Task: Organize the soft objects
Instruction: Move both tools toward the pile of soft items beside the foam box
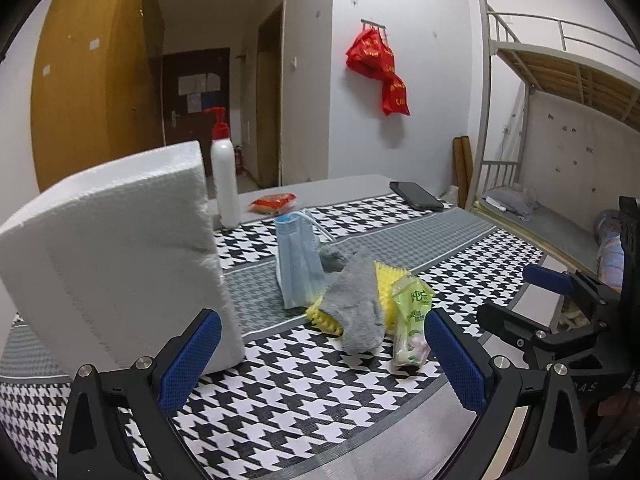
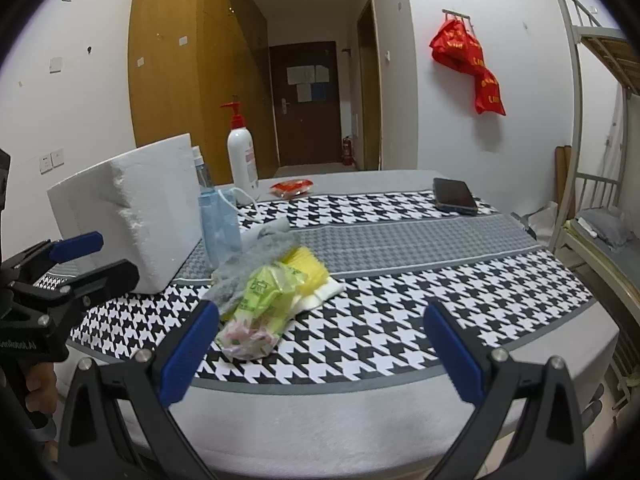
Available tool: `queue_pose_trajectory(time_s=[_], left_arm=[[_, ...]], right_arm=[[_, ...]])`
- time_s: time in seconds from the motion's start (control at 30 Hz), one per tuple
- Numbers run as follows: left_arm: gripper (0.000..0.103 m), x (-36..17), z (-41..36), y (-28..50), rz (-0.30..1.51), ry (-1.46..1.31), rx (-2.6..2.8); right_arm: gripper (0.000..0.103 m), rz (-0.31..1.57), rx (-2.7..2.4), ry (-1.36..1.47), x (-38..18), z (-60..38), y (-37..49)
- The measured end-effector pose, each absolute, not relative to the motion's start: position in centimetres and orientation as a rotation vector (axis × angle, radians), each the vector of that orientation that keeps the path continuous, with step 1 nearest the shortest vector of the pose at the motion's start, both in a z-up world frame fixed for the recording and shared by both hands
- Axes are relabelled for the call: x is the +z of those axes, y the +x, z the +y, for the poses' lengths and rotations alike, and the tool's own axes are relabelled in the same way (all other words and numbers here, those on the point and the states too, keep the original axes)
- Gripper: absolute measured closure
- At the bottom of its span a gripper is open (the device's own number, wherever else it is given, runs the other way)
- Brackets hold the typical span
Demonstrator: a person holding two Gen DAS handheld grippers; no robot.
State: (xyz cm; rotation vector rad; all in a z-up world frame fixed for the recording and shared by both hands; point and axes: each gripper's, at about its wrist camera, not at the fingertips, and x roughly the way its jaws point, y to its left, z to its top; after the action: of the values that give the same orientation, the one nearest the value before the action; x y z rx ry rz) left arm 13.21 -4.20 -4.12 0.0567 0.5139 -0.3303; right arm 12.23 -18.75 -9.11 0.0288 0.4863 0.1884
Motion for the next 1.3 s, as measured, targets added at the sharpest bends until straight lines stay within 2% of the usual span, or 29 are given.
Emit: queue_pose_trajectory(time_s=[0.8, 1.17, 1.3], left_arm=[[0.005, -6.9, -5.7, 17.8, 0.669, 0.073, -0.388], [0.021, -8.3, -6.7, 19.1, 0.729, 0.068, -0.403], [0.031, -8.5, -6.9, 19.5, 0.746, 0.062, -0.399]], right_arm=[[0.000, 0.572, 0.199, 0.024, -11.8, -18.8, 15.2], [0.000, 0.588, 0.183, 0.053, -12.4, -20.3, 15.3], [0.000, 0.593, 0.190, 0.058, -12.7, -20.3, 15.5]])
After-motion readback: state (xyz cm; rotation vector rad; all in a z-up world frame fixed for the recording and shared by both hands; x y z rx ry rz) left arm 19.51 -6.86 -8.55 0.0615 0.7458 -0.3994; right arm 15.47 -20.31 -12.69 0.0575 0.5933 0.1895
